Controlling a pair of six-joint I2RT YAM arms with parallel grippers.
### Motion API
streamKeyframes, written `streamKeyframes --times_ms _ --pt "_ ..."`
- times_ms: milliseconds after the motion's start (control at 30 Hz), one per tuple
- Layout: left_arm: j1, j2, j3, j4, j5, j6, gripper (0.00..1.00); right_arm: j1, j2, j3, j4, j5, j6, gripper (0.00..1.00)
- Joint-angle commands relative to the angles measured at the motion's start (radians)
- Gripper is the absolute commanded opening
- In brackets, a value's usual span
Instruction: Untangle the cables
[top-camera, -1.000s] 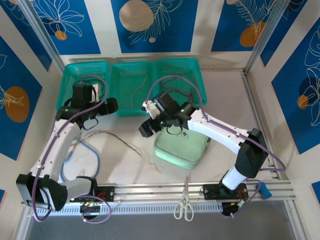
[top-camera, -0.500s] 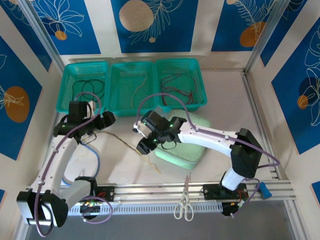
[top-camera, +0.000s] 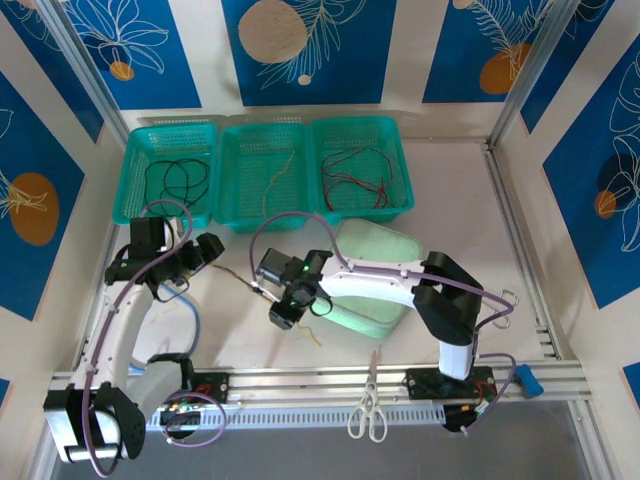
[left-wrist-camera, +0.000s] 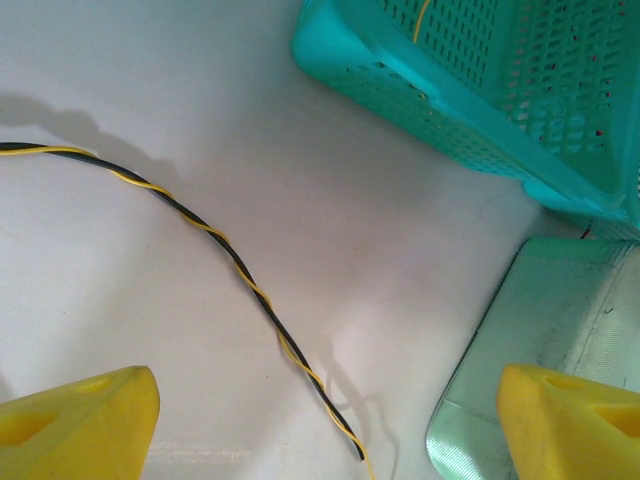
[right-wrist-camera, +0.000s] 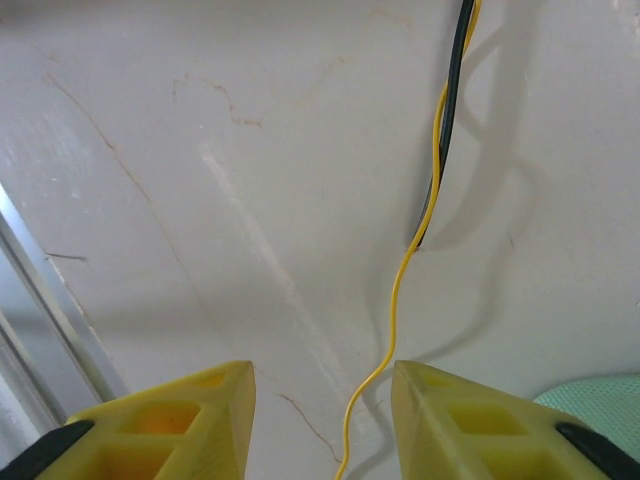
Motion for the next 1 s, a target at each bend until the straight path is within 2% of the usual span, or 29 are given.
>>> streamKeyframes --times_ms 0,400,733,833,967 --pt "0.011 -0.014 0.010 -0.007 0.031 0.011 0.87 0.013 0.048 0.042 -0.063 0.037 -0.010 0.39" --pt "0.012 -0.022 0.009 -0.018 0.022 0.026 0.87 0.013 0.133 0.097 -0.099 0.098 -0.025 0.34" --pt "0.013 -0.018 0.014 -0.011 0.032 0.024 0.86 0.009 0.183 0.123 -0.108 0.077 -0.029 0.29" --pt "0.014 -0.023 0.015 -0.014 0.032 0.026 0.86 0.009 0.191 0.121 -0.106 0.080 -0.029 0.24" --pt "0.013 -0.029 0.015 -0.014 0.041 0.026 0.86 0.010 0.182 0.123 -0.105 0.075 -0.035 0.11"
